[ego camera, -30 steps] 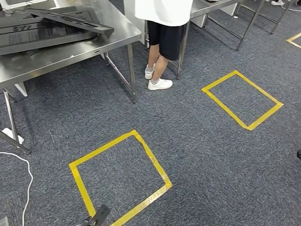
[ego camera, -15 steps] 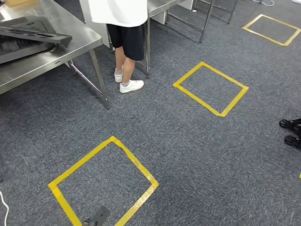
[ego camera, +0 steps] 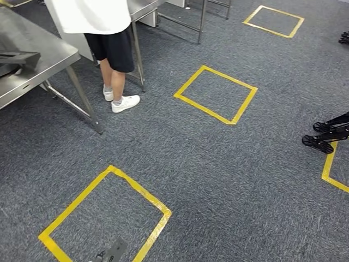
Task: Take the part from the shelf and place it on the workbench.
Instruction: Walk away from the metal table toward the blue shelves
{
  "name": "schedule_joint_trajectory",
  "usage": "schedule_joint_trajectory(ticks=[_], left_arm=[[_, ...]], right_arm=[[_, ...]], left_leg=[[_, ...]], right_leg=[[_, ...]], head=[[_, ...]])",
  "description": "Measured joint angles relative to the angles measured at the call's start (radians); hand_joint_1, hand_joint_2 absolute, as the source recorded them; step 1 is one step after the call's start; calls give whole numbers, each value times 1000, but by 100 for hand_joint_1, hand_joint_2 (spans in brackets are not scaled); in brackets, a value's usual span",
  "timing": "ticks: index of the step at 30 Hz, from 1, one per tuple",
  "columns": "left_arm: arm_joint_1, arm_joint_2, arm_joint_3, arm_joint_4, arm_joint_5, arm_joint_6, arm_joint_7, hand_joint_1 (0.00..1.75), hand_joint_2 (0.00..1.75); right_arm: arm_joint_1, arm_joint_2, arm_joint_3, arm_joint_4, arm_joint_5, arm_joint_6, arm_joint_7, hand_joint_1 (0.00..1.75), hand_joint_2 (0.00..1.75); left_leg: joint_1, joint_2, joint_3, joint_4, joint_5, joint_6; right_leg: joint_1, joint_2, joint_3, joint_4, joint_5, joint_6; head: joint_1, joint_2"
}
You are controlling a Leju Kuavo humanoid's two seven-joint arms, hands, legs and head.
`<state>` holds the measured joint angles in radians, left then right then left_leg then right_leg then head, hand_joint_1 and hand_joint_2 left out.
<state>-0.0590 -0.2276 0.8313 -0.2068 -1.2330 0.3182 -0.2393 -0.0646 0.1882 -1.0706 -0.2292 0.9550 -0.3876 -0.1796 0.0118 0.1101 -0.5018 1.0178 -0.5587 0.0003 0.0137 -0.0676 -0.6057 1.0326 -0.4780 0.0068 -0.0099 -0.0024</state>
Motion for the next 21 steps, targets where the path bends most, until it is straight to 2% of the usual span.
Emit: schedule_joint_trajectory(ticks=[1, 2, 3, 5, 6, 7, 8, 9, 10, 11, 12, 13, 14, 15, 16, 17, 18, 20, 21], left_arm=[[-2, 0, 0, 0, 0, 0, -1, 0, 0], [-3, -1, 0, 0, 0, 0, -2, 0, 0], [-4, -1, 0, 0, 0, 1, -2, 0, 0], [-1, 0, 1, 0, 1, 1, -2, 0, 0], [2, 0, 1, 0, 2, 1, -1, 0, 0], [5, 1, 2, 0, 2, 1, 1, 0, 0], [8, 1, 3, 0, 1, 0, 3, 0, 0], [9, 2, 3, 0, 0, -1, 6, 0, 0], [9, 2, 3, 0, -1, -1, 8, 0, 0], [9, 2, 3, 0, -2, -2, 11, 0, 0], [9, 3, 3, 0, -3, -2, 13, 0, 0], [9, 3, 3, 0, -3, -3, 15, 0, 0], [9, 3, 3, 0, -3, -4, 17, 0, 0], [8, 3, 3, 0, -3, -4, 17, 0, 0], [7, 3, 3, 0, -3, -3, 15, 0, 0], [6, 3, 3, 0, -2, -3, 12, 0, 0], [4, 3, 3, 0, -1, -2, 6, 0, 0], [5, 4, 4, 0, 2, -1, -3, 0, 0], [6, 4, 5, 0, 3, 0, -7, 0, 0]], right_arm=[[2, 0, 2, 0, 0, 0, 0, 0, 0], [3, 1, 3, 1, 0, 0, 1, 0, 0], [3, 1, 4, 1, -1, 0, 2, 0, 0], [0, 3, 8, 1, -2, 2, 2, 0, 0], [-1, 3, 9, 1, -2, 3, 2, 0, 0], [-1, 4, 10, 1, -2, 5, 2, 0, 0], [-1, 5, 10, 1, -2, 6, 2, 0, 0], [1, 5, 10, 2, -2, 7, 2, 0, 0], [3, 6, 10, 2, -2, 7, 1, 0, 0], [3, 6, 10, 2, -2, 7, 1, 0, 0], [3, 7, 10, 2, -2, 7, 0, 0, 0], [2, 7, 10, 2, -2, 7, 0, 0, 0], [3, 7, 10, 2, -2, 7, 0, 0, 0], [6, 7, 10, 2, -1, 7, 2, 0, 0], [10, 7, 10, 3, 1, 7, 5, 0, 0], [14, 7, 10, 3, 3, 7, 11, 0, 0], [16, 7, 10, 4, 6, 7, 16, 0, 0], [14, 7, 11, 5, 9, 7, 26, 0, 0], [12, 7, 11, 5, 11, 7, 29, 0, 0]], left_leg=[[1, 3, 4, -1, -5, -5], [3, -8, 4, 7, -15, -8], [4, -29, -4, 33, -33, -10], [4, -79, -59, 151, -90, -9], [4, -91, -97, 221, -115, -8], [3, -97, -128, 272, -125, -8], [3, -100, -145, 288, -115, -7], [4, -103, -144, 264, -84, -6], [6, -110, -127, 207, -40, -6], [10, -130, -105, 143, -1, -5], [13, -151, -85, 84, 25, -5], [15, -168, -71, 46, 38, -4], [14, -178, -65, 31, 37, -2], [12, -174, -62, 25, 36, 2], [11, -166, -61, 24, 37, 7], [11, -157, -59, 22, 38, 14], [12, -147, -57, 19, 39, 20], [11, -121, -53, 16, 37, 28], [9, -106, -52, 16, 34, 30]], right_leg=[[-2, 11, 2, -4, 1, -7], [-4, 22, 5, -10, 3, -15], [-6, 32, 10, -16, 5, -23], [-8, 58, 15, -21, 5, -33], [-7, 74, 17, -21, 4, -36], [-7, 91, 19, -21, 3, -37], [-7, 108, 22, -20, 2, -38], [-7, 124, 26, -19, 0, -37], [-8, 141, 30, -18, -3, -34], [-8, 156, 33, -15, -6, -31], [-8, 170, 33, -10, -10, -26], [-9, 182, 31, -6, -12, -21], [-10, 193, 27, -4, -13, -15], [-12, 203, 23, -3, -13, -9], [-15, 203, 21, -4, -14, -4], [-14, 187, 19, 3, -19, 2], [-14, 159, 9, 25, -34, 7], [-15, 99, -41, 130, -88, 18], [-18, 86, -78, 200, -117, 22]], head=[[0, 0], [-1, 0], [-1, 0], [-4, 0], [-5, 0], [-5, 0], [-5, 0], [-5, 0], [-5, 0], [-5, 0], [-5, 0], [-5, 0], [-4, 0], [-4, 0], [-5, 0], [-4, 0], [-2, 0], [2, 0], [2, 0]])
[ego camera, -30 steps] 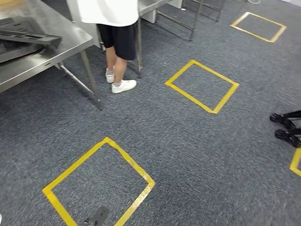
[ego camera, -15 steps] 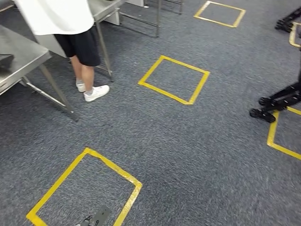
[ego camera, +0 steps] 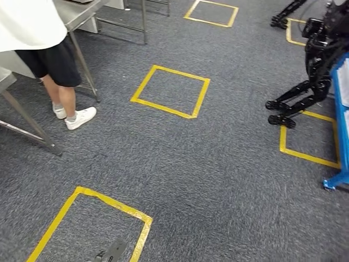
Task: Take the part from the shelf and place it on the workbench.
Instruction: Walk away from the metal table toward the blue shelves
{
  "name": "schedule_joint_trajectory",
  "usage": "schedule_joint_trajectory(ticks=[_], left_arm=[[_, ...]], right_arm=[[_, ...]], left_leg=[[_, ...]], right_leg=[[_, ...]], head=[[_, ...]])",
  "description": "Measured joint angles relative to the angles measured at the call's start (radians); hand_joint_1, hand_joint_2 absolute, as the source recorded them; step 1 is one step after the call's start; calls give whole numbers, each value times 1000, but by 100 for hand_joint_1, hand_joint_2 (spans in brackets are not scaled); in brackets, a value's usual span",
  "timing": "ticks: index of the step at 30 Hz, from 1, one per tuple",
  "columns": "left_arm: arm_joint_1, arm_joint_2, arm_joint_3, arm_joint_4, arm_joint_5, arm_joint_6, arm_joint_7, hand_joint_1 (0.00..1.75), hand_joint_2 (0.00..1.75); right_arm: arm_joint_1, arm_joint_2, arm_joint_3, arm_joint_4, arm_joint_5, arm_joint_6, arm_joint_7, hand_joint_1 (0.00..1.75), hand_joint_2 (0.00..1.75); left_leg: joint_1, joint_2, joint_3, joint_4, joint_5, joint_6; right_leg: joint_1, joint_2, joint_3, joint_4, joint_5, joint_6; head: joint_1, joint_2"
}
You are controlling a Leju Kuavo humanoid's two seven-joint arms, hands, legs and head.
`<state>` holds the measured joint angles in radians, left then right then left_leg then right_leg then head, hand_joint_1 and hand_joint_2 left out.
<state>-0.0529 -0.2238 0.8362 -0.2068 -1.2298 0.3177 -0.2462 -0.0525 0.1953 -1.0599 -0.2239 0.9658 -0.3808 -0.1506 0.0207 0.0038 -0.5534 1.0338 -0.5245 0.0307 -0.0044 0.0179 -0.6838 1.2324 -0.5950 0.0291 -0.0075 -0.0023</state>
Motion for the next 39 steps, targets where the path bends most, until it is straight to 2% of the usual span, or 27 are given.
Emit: schedule_joint_trajectory(ticks=[1, 2, 3, 4, 6, 8, 10, 11, 13, 15, 17, 18, 19, 21, 23, 24, 25, 26, 28, 30, 32, 33, 34, 35, 36, 38, 39], left_arm=[[1, 0, 1, 0, 0, 0, -2, 0, 0], [1, 1, 2, 0, 1, 0, -3, 0, 0], [0, 1, 3, 0, 1, 1, -5, 0, 0], [0, 1, 3, 0, 1, 1, -7, 0, 0], [-1, 1, 5, 0, 1, 1, -9, 0, 0], [-2, 1, 6, 0, 1, 2, -8, 0, 0], [-4, 0, 7, 0, 1, 2, -3, 0, 0], [-5, 0, 8, 0, 1, 3, -1, 0, 0], [-7, -1, 8, 0, 1, 4, 2, 0, 0], [-3, 0, 8, 0, 1, 4, 2, 0, 0], [4, 1, 9, 0, 1, 4, 2, 0, 0], [6, 2, 9, 0, 1, 4, 1, 0, 0], [5, 2, 10, 0, 1, 5, 0, 0, 0], [3, 2, 10, 0, 2, 5, -6, 0, 0], [3, 3, 11, 0, 3, 6, -15, 0, 0], [3, 3, 13, 0, 4, 6, -19, 0, 0], [2, 3, 14, 0, 4, 7, -23, 0, 0], [0, 3, 16, 0, 4, 7, -26, 0, 0], [-3, 3, 18, 0, 3, 8, -31, 0, 0], [-2, 3, 19, 0, 3, 8, -32, 0, 0], [0, 4, 21, 0, 3, 8, -32, 0, 0], [0, 4, 22, 0, 3, 9, -31, 0, 0], [-1, 4, 22, 0, 3, 9, -31, 0, 0], [-1, 4, 22, 0, 3, 9, -30, 0, 0], [-1, 4, 23, 0, 3, 9, -29, 0, 0], [-1, 4, 23, 0, 5, 9, -28, 0, 0], [-1, 4, 23, 0, 6, 9, -28, 0, 0]], right_arm=[[0, 0, 0, 0, 1, 0, 2, 0, 0], [1, 0, 0, 0, 2, 0, 4, 0, 0], [3, 0, 0, 1, 4, 0, 5, 0, 0], [4, 0, 0, 1, 5, 0, 5, 0, 0], [3, 0, 0, 1, 7, 0, 5, 0, 0], [0, 0, 2, 1, 9, 1, 3, 0, 0], [0, -1, 4, 1, 11, 2, -1, 0, 0], [2, -1, 5, 1, 12, 3, -4, 0, 0], [3, -2, 6, 1, 14, 5, -9, 0, 0], [-1, -2, 7, 1, 15, 7, -12, 0, 0], [-5, -2, 8, 2, 16, 9, -14, 0, 0], [-5, -2, 8, 2, 16, 9, -14, 0, 0], [-4, -2, 8, 2, 16, 10, -14, 0, 0], [-2, -2, 8, 2, 18, 10, -14, 0, 0], [-3, -1, 8, 2, 22, 11, -14, 0, 0], [-3, -1, 8, 3, 24, 12, -14, 0, 0], [-1, -1, 9, 3, 25, 14, -15, 0, 0], [1, -1, 9, 3, 25, 14, -15, 0, 0], [2, -1, 9, 4, 26, 16, -17, 0, 0], [-3, 0, 9, 4, 27, 17, -19, 0, 0], [-6, 0, 9, 4, 29, 18, -20, 0, 0], [-5, 0, 9, 4, 30, 19, -20, 0, 0], [-3, 0, 9, 4, 31, 19, -20, 0, 0], [-1, 0, 9, 4, 32, 19, -19, 0, 0], [-1, 0, 10, 4, 34, 19, -18, 0, 0], [-4, 0, 12, 4, 36, 20, -17, 0, 0], [-5, 0, 13, 5, 36, 20, -17, 0, 0]], left_leg=[[-1, 14, 1, 0, -3, 1], [-2, 27, 3, 0, -5, 0], [-2, 38, 6, 0, -9, -1], [-3, 49, 12, 0, -13, -4], [-4, 69, 23, -1, -23, -13], [-7, 87, 30, -3, -30, -22], [-6, 106, 37, -11, -33, -32], [-4, 104, 42, -10, -40, -37], [-2, 68, 28, 41, -75, -41], [-3, 25, -30, 169, -131, -40], [-4, 11, -89, 264, -151, -39], [-4, 7, -97, 260, -130, -37], [-4, 2, -87, 217, -90, -36], [1, -39, -46, 90, -8, -33], [6, -86, -22, 18, 16, -30], [6, -94, -20, 12, 11, -27], [4, -87, -17, 6, 10, -24], [3, -76, -16, 4, 11, -19], [4, -51, -8, -3, 10, -8], [2, -19, -2, -7, 5, 0], [1, 12, 2, -6, -1, 2], [0, 25, 5, -6, -5, 1], [0, 35, 9, -6, -8, -1], [0, 45, 16, -6, -13, -4], [-1, 55, 22, -7, -18, -8], [-6, 74, 31, -8, -27, -18], [-8, 84, 34, -9, -30, -23]], right_leg=[[-3, -5, -30, 56, -17, 3], [-6, -8, -45, 81, -17, 6], [-8, -12, -39, 64, 3, 7], [-8, -20, -11, 7, 40, 6], [0, -63, 57, -131, 98, -1], [12, -90, 84, -192, 110, -13], [19, -74, 84, -199, 108, -27], [18, -64, 89, -206, 110, -34], [13, -43, 102, -222, 115, -49], [11, -19, 107, -226, 114, -58], [13, 13, 112, -226, 111, -62], [13, 31, 117, -225, 108, -62], [13, 47, 123, -225, 105, -60], [13, 76, 132, -221, 97, -54], [10, 101, 127, -214, 92, -44], [8, 113, 122, -213, 93, -38], [4, 125, 117, -213, 93, -32], [2, 121, 114, -211, 91, -26], [3, 68, 95, -167, 64, -15], [3, 7, 33, -45, 7, -5], [-3, -8, -32, 69, -26, 1], [-5, -11, -40, 77, -15, 3], [-7, -16, -27, 46, 14, 4], [-7, -28, 5, -23, 55, 2], [-3, -54, 39, -93, 85, -1], [10, -97, 81, -188, 114, -13], [17, -106, 83, -197, 108, -20]], head=[[0, 0], [0, 0], [0, 0], [0, 0], [0, 0], [-1, 0], [-2, 0], [-2, 0], [-3, 0], [-6, 0], [-7, 0], [-7, 0], [-7, 0], [-6, 0], [-5, 0], [-5, 0], [-5, 0], [-5, 0], [-3, 0], [0, 0], [0, 0], [0, 0], [0, 0], [0, 0], [0, 0], [0, 0], [-1, 0]])
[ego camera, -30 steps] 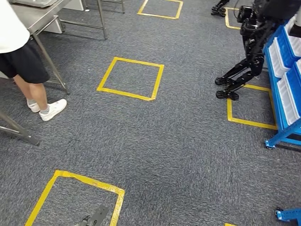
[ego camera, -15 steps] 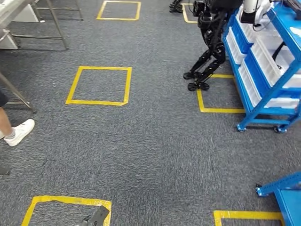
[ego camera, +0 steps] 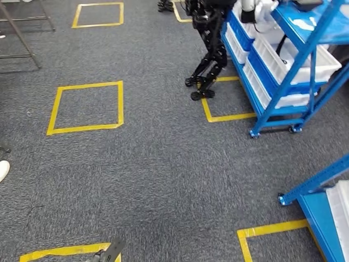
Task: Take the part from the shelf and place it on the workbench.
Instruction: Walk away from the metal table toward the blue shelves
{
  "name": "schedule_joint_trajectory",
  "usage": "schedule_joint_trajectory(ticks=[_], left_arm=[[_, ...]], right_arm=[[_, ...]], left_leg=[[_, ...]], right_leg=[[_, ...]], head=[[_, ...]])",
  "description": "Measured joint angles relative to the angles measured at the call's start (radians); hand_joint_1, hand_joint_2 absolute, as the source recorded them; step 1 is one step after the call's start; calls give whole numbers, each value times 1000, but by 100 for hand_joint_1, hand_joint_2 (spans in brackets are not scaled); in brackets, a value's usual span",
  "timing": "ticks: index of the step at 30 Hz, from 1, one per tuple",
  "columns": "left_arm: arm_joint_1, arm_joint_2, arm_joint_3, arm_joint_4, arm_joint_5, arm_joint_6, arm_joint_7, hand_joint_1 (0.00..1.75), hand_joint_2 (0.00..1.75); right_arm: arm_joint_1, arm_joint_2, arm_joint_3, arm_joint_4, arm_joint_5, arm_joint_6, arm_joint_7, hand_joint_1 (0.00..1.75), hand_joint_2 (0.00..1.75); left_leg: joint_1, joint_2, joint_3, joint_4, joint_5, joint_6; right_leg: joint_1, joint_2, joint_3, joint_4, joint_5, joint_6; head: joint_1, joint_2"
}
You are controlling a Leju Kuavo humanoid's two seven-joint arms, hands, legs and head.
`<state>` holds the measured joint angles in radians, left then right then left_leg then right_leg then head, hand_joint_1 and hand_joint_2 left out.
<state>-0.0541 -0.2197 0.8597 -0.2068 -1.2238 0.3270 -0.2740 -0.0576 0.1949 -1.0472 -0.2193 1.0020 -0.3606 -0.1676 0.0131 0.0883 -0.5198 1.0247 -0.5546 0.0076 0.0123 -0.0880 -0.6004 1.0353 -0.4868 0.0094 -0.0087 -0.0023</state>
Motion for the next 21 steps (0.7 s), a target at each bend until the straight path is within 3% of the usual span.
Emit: schedule_joint_trajectory(ticks=[2, 4, 6, 7, 8, 9, 10, 11, 13, 15, 17, 19, 21], left_arm=[[-2, -1, 0, 0, 2, 0, 1, 0, 0], [-5, -1, 0, 0, 3, 0, 1, 0, 0], [-5, -1, 0, 0, 3, 0, 3, 0, 0], [-3, -1, 0, 0, 3, 0, 5, 0, 0], [0, -1, 1, 0, 3, 0, 9, 0, 0], [3, -1, 1, 0, 4, 0, 12, 0, 0], [4, -1, 1, 0, 6, 0, 14, 0, 0], [4, -1, 1, 0, 7, 0, 14, 0, 0], [3, -1, 2, 0, 9, 0, 14, 0, 0], [3, 0, 2, 0, 10, 0, 13, 0, 0], [1, -1, 2, 0, 11, 0, 12, 0, 0], [-3, -1, 3, 0, 11, 1, 11, 0, 0], [-4, -2, 3, 0, 11, 1, 11, 0, 0]], right_arm=[[0, 0, 2, 0, 1, 1, 1, 0, 0], [1, 0, 2, 0, 3, 1, 2, 0, 0], [-2, -1, 2, 0, 3, 1, 2, 0, 0], [-4, -1, 2, 0, 4, 1, 2, 0, 0], [-5, 0, 2, 0, 5, 1, 3, 0, 0], [-5, 0, 2, 0, 5, 1, 3, 0, 0], [-4, 0, 2, 0, 6, 1, 4, 0, 0], [-2, 0, 2, 0, 6, 1, 5, 0, 0], [-1, 0, 2, 0, 8, 2, 5, 0, 0], [-2, 0, 3, 0, 9, 3, 6, 0, 0], [2, 0, 3, 0, 11, 4, 6, 0, 0], [6, 0, 3, 1, 12, 4, 7, 0, 0], [2, 0, 3, 1, 13, 4, 7, 0, 0]], left_leg=[[1, 17, 9, -3, -7, -10], [5, -9, 5, 25, -32, -16], [6, -57, -47, 137, -87, -17], [5, -69, -86, 209, -112, -17], [5, -74, -120, 264, -124, -17], [4, -77, -141, 287, -116, -16], [5, -79, -143, 270, -87, -14], [5, -85, -129, 216, -44, -11], [10, -122, -83, 88, 30, -8], [10, -153, -62, 28, 49, -5], [8, -146, -61, 23, 48, 1], [10, -129, -56, 16, 48, 11], [12, -106, -50, 12, 46, 19]], right_leg=[[1, 21, 0, -6, 0, -13], [-3, 43, 10, -15, 1, -28], [-5, 68, 18, -19, 0, -40], [-5, 83, 20, -19, -2, -43], [-4, 100, 23, -19, -4, -45], [-4, 118, 27, -19, -6, -45], [-4, 134, 32, -18, -9, -45], [-5, 149, 39, -18, -12, -43], [-5, 176, 47, -14, -21, -35], [-8, 199, 43, -10, -25, -24], [-13, 215, 38, -11, -26, -12], [-12, 184, 30, 11, -42, 0], [-12, 127, -15, 102, -90, 10]], head=[[-1, 0], [-2, 0], [-3, 0], [-4, 0], [-4, 0], [-4, 0], [-5, 0], [-5, 0], [-4, 0], [-4, 0], [-4, 0], [-1, 0], [2, 0]])
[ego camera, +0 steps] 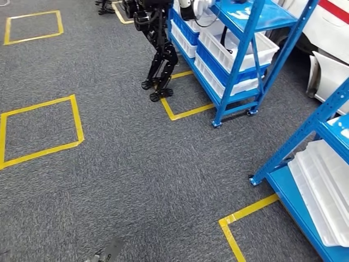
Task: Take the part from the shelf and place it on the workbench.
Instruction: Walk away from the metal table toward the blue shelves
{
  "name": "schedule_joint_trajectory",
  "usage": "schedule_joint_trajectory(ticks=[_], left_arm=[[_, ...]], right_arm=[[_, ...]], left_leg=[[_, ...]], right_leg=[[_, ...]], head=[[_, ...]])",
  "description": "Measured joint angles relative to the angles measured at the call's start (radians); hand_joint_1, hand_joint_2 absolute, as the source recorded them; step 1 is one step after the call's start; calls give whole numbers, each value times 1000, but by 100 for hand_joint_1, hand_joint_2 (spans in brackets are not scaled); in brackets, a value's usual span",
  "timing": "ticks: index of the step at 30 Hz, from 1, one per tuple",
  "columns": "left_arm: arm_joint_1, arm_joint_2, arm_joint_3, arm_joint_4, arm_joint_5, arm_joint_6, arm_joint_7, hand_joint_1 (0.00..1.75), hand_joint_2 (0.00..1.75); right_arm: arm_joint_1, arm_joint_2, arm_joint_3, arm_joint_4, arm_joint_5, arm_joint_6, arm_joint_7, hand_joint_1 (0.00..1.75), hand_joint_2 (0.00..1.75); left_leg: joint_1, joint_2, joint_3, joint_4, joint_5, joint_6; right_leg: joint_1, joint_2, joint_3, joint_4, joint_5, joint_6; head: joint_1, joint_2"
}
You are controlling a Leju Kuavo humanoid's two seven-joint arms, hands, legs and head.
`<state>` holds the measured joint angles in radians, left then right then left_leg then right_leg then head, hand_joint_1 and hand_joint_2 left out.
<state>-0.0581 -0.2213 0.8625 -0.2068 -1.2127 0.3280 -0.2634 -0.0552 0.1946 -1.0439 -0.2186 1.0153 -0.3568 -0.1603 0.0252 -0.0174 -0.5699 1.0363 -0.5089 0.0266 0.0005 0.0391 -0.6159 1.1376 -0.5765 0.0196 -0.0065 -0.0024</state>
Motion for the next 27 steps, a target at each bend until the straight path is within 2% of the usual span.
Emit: schedule_joint_trajectory(ticks=[2, 3, 4, 5, 6, 7, 8, 9, 10, 11, 12, 14, 16, 17, 18, 19, 20, 21, 22, 23, 24, 25, 27], left_arm=[[3, 0, 0, 0, 0, 0, 0, 0, 0], [4, 0, 0, 0, 0, 0, 1, 0, 0], [5, 1, 0, 0, 0, 0, 1, 0, 0], [4, 0, 0, 0, 0, 0, 1, 0, 0], [4, 0, 0, 0, 0, 0, 1, 0, 0], [3, 0, 0, 0, 0, 0, 1, 0, 0], [3, 0, 0, 0, 0, 0, 1, 0, 0], [3, 0, 1, 0, 0, 0, 1, 0, 0], [3, 0, 1, 0, 1, 0, 1, 0, 0], [2, 0, 1, 0, 1, 0, 1, 0, 0], [-1, 0, 1, 0, 1, 0, 1, 0, 0], [-5, 0, 1, 0, 1, 0, 0, 0, 0], [-3, 0, 3, 0, 1, 0, 0, 0, 0], [-1, 0, 5, 0, 2, 0, 0, 0, 0], [2, 1, 6, 0, 2, 0, 1, 0, 0], [3, 1, 8, 0, 2, 0, 2, 0, 0], [4, 1, 9, 0, 2, 0, 2, 0, 0], [4, 1, 10, 0, 2, 0, 2, 0, 0], [3, 1, 12, 0, 2, 0, 2, 0, 0], [3, 2, 13, 0, 2, 0, 2, 0, 0], [3, 2, 14, 0, 1, 0, 2, 0, 0], [3, 3, 14, 0, 1, 0, 2, 0, 0], [1, 3, 14, 0, -2, -1, 2, 0, 0]], right_arm=[[-4, 0, 3, 0, 0, 0, 0, 0, 0], [-3, 0, 4, 0, 0, 0, 0, 0, 0], [-2, 0, 6, 0, 0, 0, 0, 0, 0], [0, 0, 7, 0, 0, 0, 0, 0, 0], [1, 0, 8, 0, 0, 0, 1, 0, 0], [0, 0, 8, 0, 0, 0, 1, 0, 0], [-2, 0, 8, 0, 1, 0, 1, 0, 0], [-5, 0, 9, 0, 1, 1, 1, 0, 0], [-6, 0, 9, 0, 1, 1, 1, 0, 0], [-7, -1, 9, 0, 1, 1, 1, 0, 0], [-6, 0, 9, 0, 1, 1, 1, 0, 0], [-6, 0, 9, 0, 2, 1, 1, 0, 0], [-9, 0, 10, 0, 4, 1, 2, 0, 0], [-11, 0, 10, 0, 5, 1, 2, 0, 0], [-11, 1, 11, 0, 6, 1, 2, 0, 0], [-10, 1, 11, 0, 6, 1, 2, 0, 0], [-8, 1, 11, 0, 7, 1, 2, 0, 0], [-7, 1, 12, 0, 7, 1, 2, 0, 0], [-7, 1, 12, 0, 8, 1, 2, 0, 0], [-8, 2, 12, 0, 8, 1, 2, 0, 0], [-8, 3, 12, 1, 8, 1, 2, 0, 0], [-7, 3, 12, 1, 7, 1, 2, 0, 0], [-1, 3, 12, 2, 3, 1, 1, 0, 0]], left_leg=[[-1, 27, 4, 0, -6, 3], [-1, 40, 6, 0, -9, 3], [0, 51, 11, 0, -13, 2], [0, 61, 16, 0, -17, 0], [0, 70, 23, 0, -22, -4], [-2, 80, 29, -1, -27, -9], [-4, 89, 34, -2, -32, -14], [-7, 98, 38, -3, -35, -20], [-9, 109, 42, -6, -38, -25], [-8, 119, 48, -10, -40, -30], [-7, 118, 54, -10, -45, -36], [-5, 87, 44, 28, -75, -42], [-5, 45, -14, 145, -131, -42], [-6, 36, -51, 211, -154, -42], [-7, 32, -80, 256, -160, -41], [-7, 30, -94, 265, -145, -39], [-8, 26, -90, 235, -111, -36], [-7, 15, -73, 175, -65, -31], [-6, -9, -52, 112, -26, -27], [-5, -31, -31, 57, 0, -24], [-4, -49, -19, 24, 11, -23], [-5, -58, -14, 11, 9, -22], [-6, -44, -7, 0, 9, -16]], right_leg=[[-5, -24, -72, 130, -47, 8], [-7, -29, -94, 165, -48, 11], [-9, -32, -96, 160, -29, 13], [-10, -39, -77, 114, 7, 13], [-10, -55, -45, 42, 47, 11], [-4, -78, -15, -24, 74, 8], [1, -98, 6, -72, 89, 2], [6, -111, 16, -97, 92, -3], [11, -111, 17, -100, 85, -9], [11, -100, 17, -103, 85, -16], [10, -90, 20, -108, 86, -22], [4, -69, 28, -117, 88, -37], [2, -45, 33, -120, 88, -47], [3, -30, 34, -120, 87, -50], [4, -15, 36, -120, 86, -52], [5, 2, 39, -119, 84, -52], [5, 18, 44, -119, 81, -52], [6, 33, 49, -119, 79, -51], [6, 47, 53, -118, 75, -48], [6, 60, 54, -116, 72, -44], [4, 71, 53, -115, 71, -40], [2, 81, 50, -115, 70, -34], [-3, 96, 46, -116, 68, -21]], head=[[1, 0], [0, 0], [0, 0], [1, 0], [1, 0], [1, 0], [0, 0], [0, 0], [-1, 0], [-1, 0], [-2, 0], [-3, 0], [-5, 0], [-6, 0], [-6, 0], [-6, 0], [-7, 0], [-6, 0], [-6, 0], [-5, 0], [-5, 0], [-5, 0], [-6, 0]])
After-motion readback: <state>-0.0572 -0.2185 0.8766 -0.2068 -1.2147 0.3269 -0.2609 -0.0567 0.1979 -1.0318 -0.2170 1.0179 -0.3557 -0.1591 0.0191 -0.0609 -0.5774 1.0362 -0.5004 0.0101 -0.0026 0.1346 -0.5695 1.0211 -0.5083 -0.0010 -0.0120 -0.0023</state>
